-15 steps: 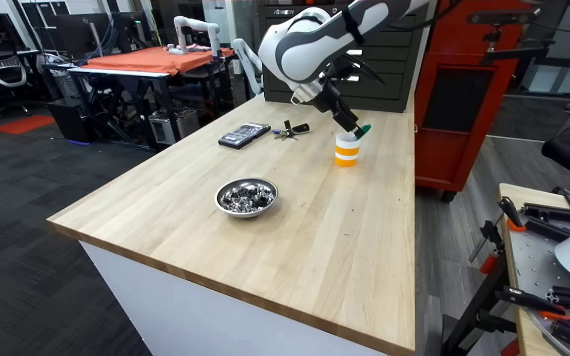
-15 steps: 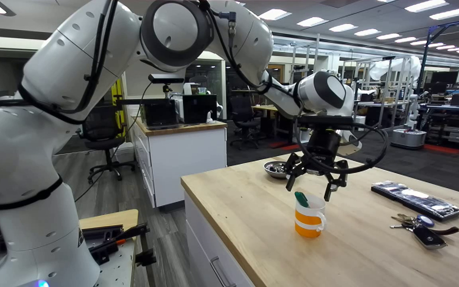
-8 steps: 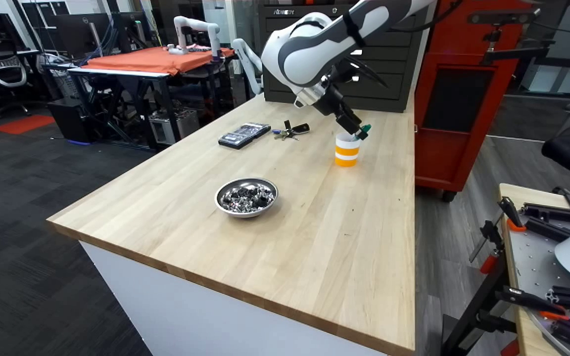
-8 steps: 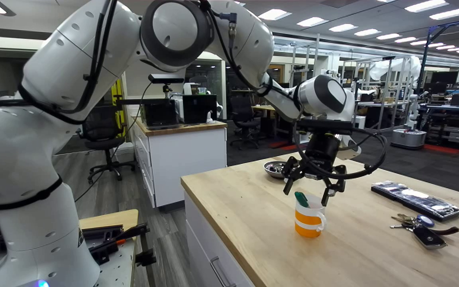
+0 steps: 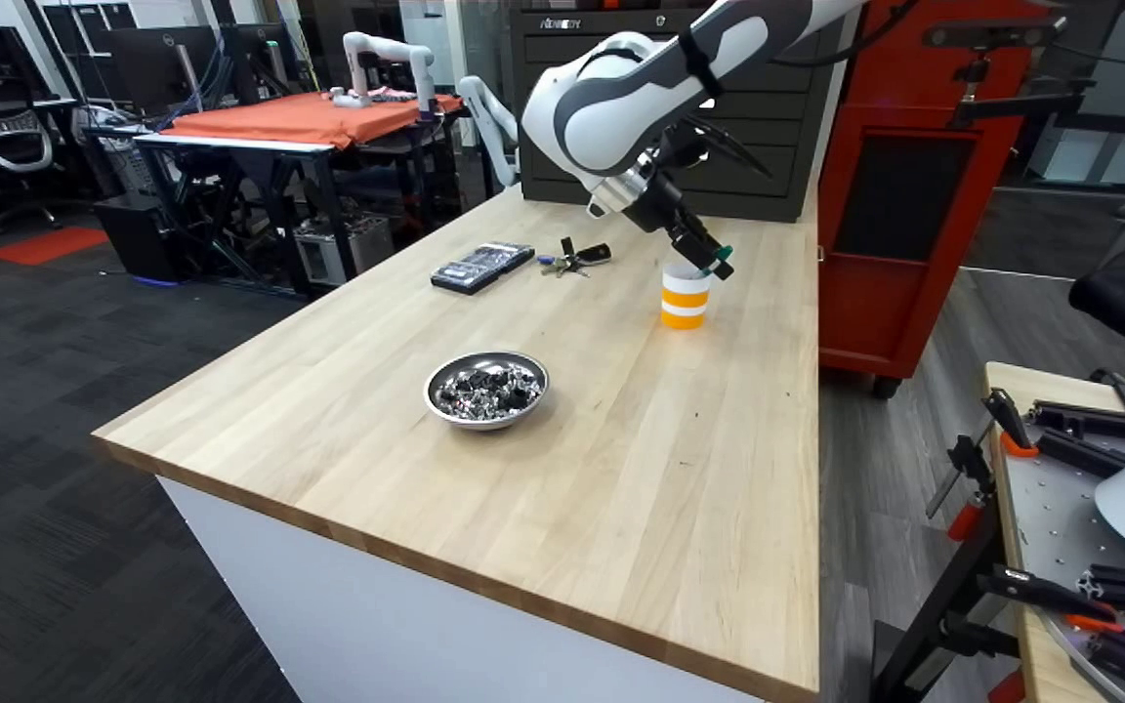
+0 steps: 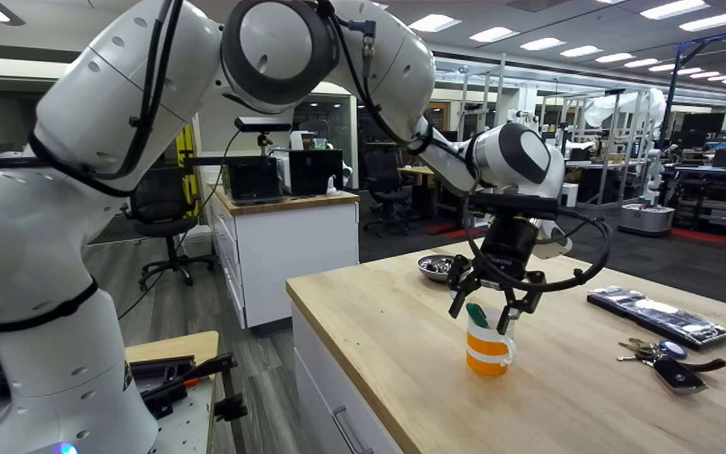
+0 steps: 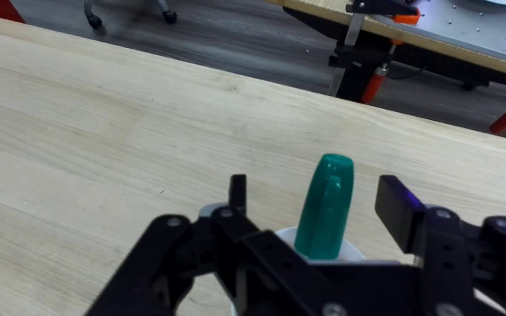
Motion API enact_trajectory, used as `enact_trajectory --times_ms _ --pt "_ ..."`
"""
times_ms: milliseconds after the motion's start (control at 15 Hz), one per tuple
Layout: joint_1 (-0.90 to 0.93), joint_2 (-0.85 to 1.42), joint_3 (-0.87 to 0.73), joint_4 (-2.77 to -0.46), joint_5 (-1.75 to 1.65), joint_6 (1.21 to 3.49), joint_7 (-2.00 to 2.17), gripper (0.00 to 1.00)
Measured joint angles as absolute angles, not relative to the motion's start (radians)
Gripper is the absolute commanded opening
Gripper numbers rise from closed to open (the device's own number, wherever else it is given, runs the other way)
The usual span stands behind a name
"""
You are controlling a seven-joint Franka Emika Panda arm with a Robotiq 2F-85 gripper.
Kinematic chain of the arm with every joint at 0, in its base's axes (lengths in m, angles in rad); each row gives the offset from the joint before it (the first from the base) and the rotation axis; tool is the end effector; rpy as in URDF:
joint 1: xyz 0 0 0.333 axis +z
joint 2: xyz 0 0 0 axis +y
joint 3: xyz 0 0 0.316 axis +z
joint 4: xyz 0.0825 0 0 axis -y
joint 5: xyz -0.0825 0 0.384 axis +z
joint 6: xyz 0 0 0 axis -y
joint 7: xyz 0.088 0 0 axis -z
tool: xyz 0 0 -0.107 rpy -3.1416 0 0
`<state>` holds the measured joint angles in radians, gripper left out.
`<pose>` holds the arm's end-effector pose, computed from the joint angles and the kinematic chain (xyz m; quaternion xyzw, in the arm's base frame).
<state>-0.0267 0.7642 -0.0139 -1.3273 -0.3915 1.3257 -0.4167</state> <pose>0.6441 -0.0722 0.2552 0.8879 0.1961 -0.4015 0.1096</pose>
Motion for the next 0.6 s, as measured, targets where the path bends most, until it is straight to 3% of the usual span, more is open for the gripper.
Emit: enact_trajectory --times_ms 467,600 --pt "-0.030 0.762 -0.015 -1.327 -0.392 1.326 -0.414 0.02" --pt "-0.030 0.760 -0.015 -1.327 -0.393 1.326 -0.414 0.06"
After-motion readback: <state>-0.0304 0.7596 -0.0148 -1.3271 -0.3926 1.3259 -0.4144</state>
